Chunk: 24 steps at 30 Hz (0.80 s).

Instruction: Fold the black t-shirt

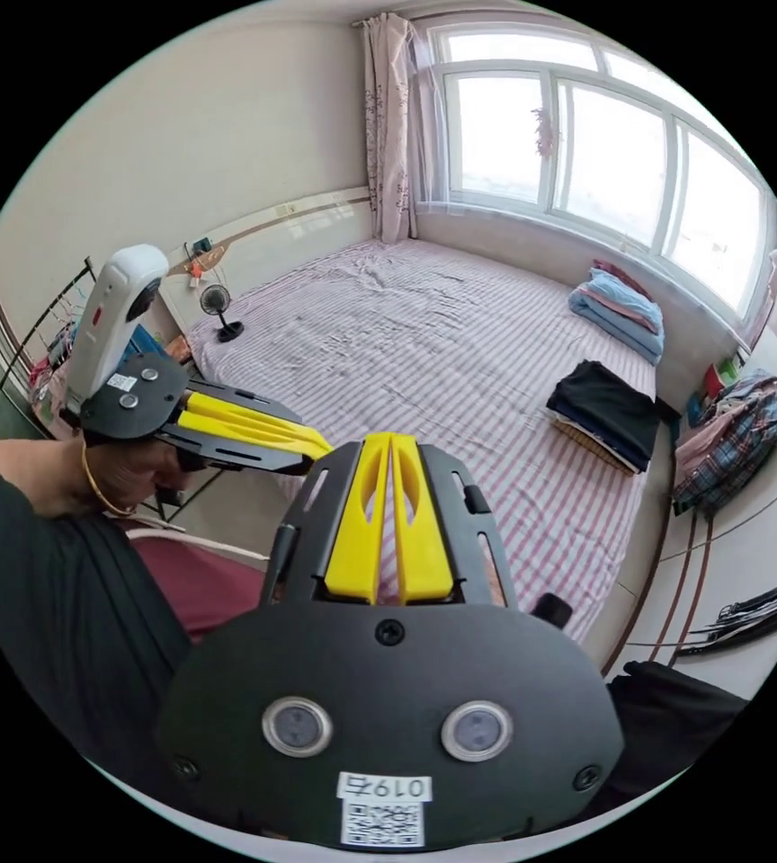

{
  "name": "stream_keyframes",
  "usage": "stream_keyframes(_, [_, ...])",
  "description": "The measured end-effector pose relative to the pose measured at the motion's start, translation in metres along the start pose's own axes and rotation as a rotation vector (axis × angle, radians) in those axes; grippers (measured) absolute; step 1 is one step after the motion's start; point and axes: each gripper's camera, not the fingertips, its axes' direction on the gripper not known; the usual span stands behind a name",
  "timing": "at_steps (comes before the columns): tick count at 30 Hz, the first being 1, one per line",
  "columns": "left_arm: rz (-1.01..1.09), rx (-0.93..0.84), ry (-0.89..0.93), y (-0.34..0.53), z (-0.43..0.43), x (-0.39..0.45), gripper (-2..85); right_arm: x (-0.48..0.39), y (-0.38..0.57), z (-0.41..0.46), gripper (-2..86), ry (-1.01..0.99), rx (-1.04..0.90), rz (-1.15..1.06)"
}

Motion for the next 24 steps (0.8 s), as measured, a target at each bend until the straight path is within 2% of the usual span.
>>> stream_keyframes(5, [-0.106, -0.017, -0.004, 0.124, -0.073, -0.080, 0.5, -0.087, -0.035, 0.066, -0.8, -0.288, -0.013, -0.035])
stream_keyframes(10, [-0.308, 0.030, -0.067, 0.256, -0.160, -0.156, 0.5, -0.197, -0.077, 0.114, -0.8, -0.495, 0.176, -0.162])
stream_keyframes(15, [-0.478, 0.072, -0.216, 0.384, -0.245, -0.201, 0.6, -0.299, -0.109, 0.159, -0.8, -0.388, 0.135, -0.442])
stream_keyframes(24, [-0.924, 0.251, -0.286, 0.558, -0.333, -0.252, 0.7, -0.452, -0.164, 0.289, -0.4, -0.634, 0.028, -0.758])
